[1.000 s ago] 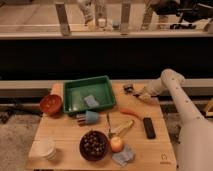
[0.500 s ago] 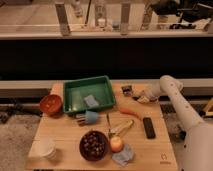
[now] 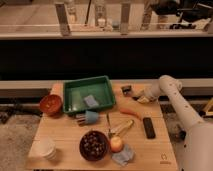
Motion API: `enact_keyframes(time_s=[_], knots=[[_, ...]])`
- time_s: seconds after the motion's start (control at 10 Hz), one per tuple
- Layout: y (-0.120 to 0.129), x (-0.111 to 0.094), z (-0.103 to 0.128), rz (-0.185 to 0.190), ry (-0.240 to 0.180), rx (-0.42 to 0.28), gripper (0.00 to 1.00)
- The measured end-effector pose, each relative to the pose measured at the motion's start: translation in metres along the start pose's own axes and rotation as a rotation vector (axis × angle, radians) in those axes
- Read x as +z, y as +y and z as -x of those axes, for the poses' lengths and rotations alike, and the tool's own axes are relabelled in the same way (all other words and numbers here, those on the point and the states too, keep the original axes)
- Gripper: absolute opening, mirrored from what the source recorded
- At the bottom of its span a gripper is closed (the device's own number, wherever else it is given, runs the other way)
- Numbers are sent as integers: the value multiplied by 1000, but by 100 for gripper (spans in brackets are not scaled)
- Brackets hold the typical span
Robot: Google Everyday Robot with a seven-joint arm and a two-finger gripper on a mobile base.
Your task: Place brush in table surface
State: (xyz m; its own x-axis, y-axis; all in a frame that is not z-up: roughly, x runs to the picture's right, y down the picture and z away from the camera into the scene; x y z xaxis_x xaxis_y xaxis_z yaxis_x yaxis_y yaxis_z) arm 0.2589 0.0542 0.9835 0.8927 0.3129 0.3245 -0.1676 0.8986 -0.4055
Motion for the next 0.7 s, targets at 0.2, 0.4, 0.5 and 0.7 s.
enact_keyframes(time_s=[0.2,0.4,0.5,0.7], knots=[[2,3,6,22,26,-15,80],[2,4,29,54,42,-43,80],[2,0,30,62,53,-49,80],[2,-4,37,79,64,-56,80]])
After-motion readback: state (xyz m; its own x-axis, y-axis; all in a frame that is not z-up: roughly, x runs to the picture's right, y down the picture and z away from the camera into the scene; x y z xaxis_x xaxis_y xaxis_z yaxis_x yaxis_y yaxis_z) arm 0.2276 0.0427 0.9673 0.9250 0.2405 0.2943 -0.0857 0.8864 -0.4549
